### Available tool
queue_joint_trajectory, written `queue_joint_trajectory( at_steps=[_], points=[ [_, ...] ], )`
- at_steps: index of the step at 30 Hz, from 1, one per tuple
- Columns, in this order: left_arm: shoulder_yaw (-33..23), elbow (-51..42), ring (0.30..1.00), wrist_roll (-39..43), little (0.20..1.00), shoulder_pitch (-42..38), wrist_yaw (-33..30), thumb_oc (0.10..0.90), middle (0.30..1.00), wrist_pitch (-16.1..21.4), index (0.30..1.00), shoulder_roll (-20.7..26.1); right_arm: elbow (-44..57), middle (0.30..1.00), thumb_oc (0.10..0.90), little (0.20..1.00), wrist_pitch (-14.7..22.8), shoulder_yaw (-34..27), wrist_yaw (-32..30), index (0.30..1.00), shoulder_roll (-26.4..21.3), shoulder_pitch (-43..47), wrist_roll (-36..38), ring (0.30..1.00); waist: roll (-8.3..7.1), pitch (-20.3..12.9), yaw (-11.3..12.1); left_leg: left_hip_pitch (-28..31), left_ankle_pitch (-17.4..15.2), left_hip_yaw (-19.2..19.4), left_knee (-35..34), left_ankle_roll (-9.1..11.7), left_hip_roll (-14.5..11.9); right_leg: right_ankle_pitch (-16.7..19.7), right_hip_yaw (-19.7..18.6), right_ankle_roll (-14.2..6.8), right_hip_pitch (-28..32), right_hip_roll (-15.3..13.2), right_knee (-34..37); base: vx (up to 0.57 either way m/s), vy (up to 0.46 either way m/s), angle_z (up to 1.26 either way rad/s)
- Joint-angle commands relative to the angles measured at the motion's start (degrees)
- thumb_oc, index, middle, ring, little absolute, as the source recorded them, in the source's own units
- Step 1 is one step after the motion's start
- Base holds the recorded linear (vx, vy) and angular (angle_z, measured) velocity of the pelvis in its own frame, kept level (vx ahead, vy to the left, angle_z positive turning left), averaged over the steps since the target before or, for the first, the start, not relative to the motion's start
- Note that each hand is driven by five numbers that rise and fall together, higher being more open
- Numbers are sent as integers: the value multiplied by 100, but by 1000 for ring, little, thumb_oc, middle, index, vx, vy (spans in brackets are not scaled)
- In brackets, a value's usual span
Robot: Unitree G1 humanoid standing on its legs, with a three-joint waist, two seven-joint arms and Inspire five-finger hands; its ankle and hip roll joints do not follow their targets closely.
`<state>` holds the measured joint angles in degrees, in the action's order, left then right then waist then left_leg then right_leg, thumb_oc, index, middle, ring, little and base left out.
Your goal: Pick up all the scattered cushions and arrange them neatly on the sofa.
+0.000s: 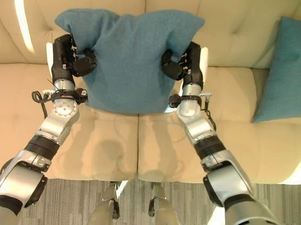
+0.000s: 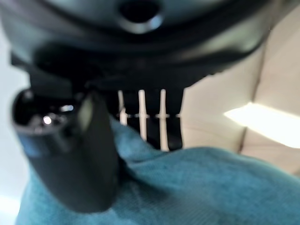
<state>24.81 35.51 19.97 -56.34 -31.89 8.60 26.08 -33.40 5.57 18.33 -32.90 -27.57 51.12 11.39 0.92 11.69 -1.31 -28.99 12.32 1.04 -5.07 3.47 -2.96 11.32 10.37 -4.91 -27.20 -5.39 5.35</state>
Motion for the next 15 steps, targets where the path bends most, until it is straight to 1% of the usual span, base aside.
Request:
queue_joint_trajectory(
  at_steps=[1, 2, 3, 9, 15],
  points=[
    [575, -67, 300, -545, 300, -1461, 30, 400, 300, 1106, 300, -222, 228, 300, 400, 300, 983, 231, -344, 300, 27, 1463, -651, 300, -183, -654, -10, 262, -654, 25, 7, 275, 216, -512, -223, -492, 30, -94, -35, 0, 0, 0],
    [659, 60, 300, -545, 300, -1610, 11, 400, 300, 1098, 300, -255, 141, 300, 400, 300, 979, 283, -400, 300, -1, 1579, -697, 300, -185, -671, -15, 251, -680, 27, 7, 282, 214, -527, -227, -499, 18, -85, -35, 0, 0, 0],
    [692, 148, 300, -529, 300, -1719, -3, 400, 300, 1097, 300, -281, 75, 300, 400, 300, 981, 310, -442, 300, -10, 1655, -698, 300, -193, -677, -26, 193, -638, 24, 7, 276, 230, -488, -234, -501, -38, -90, -35, 0, 0, 0],
    [940, 387, 300, -563, 300, -2372, -45, 400, 300, 1071, 300, -344, -207, 300, 400, 300, 886, 371, -716, 300, -175, 2086, -767, 300, -184, -716, -85, 69, -658, 17, 7, 265, 236, -464, -255, -533, -208, -93, -35, 2, 6, -2],
    [848, 307, 300, -572, 300, -2268, -50, 400, 300, 1061, 300, -360, -274, 300, 400, 300, 834, 316, -730, 300, -175, 2015, -769, 300, -179, -729, -91, 21, -627, 28, 7, 259, 251, -429, -262, -530, -266, -109, -35, -2, 4, -4]
  ],
)
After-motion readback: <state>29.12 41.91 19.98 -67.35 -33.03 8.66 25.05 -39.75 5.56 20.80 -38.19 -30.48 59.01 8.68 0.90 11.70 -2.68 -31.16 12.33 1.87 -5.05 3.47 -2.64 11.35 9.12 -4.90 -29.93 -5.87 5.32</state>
